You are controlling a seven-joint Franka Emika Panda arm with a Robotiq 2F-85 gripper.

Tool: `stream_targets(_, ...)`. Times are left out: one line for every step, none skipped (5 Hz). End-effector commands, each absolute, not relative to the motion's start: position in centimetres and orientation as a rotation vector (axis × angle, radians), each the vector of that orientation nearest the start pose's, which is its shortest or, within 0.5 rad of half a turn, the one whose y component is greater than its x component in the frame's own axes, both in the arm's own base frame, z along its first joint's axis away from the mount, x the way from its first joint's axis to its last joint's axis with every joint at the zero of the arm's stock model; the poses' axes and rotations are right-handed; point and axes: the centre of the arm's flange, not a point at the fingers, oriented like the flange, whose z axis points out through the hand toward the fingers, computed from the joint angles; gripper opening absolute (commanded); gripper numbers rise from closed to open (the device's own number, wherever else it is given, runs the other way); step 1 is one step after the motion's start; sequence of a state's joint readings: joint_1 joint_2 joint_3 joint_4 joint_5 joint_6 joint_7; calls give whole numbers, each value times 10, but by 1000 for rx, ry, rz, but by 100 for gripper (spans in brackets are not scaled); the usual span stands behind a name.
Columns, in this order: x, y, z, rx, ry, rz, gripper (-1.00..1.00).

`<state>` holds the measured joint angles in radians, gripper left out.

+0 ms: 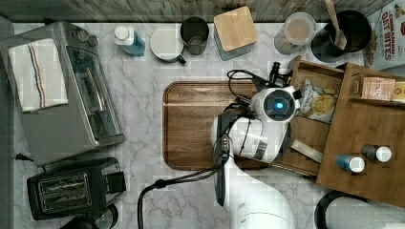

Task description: Open the drawer.

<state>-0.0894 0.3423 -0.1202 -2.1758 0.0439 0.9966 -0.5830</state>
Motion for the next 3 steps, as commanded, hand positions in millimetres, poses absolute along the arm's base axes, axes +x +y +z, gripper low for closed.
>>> stream_targets(589, 74, 292, -3028, 366, -199, 100)
stream_targets(584, 80, 300, -3042, 316, -234, 100)
stream_targets(584, 80, 300, -3042, 316, -233, 100)
